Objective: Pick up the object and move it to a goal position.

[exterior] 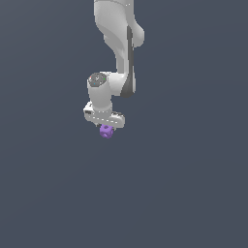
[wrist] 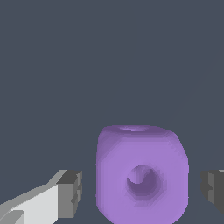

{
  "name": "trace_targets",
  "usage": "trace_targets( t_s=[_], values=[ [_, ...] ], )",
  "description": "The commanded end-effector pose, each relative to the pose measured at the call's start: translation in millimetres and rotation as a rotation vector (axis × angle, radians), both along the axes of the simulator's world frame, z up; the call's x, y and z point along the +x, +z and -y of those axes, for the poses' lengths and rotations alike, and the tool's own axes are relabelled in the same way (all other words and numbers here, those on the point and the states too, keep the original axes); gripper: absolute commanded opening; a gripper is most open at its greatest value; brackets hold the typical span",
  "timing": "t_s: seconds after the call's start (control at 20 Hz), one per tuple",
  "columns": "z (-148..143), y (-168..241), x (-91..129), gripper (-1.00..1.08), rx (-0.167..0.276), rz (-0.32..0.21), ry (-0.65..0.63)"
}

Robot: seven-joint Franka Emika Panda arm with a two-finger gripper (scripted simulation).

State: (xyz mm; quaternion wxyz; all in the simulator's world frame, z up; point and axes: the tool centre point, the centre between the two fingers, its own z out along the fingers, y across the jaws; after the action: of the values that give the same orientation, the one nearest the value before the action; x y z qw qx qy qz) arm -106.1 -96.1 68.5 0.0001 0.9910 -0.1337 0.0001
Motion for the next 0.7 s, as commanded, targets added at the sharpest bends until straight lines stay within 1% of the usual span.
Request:
trace_targets(
  t_s=[0.0,0.2,0.4,0.45,0.65],
  values=[
    [0,-12,-1,1.00,0.000,-0.001,-0.001],
    [0,-25,-1,1.00,0.000,0.000,-0.001],
    [0,-29,-1,1.00,0.000,0.000,-0.002],
    [0,-29,-1,-1.00,0.000,0.000,-0.002],
    [0,-29,-1,-1.00,0.000,0.000,-0.002]
  ],
)
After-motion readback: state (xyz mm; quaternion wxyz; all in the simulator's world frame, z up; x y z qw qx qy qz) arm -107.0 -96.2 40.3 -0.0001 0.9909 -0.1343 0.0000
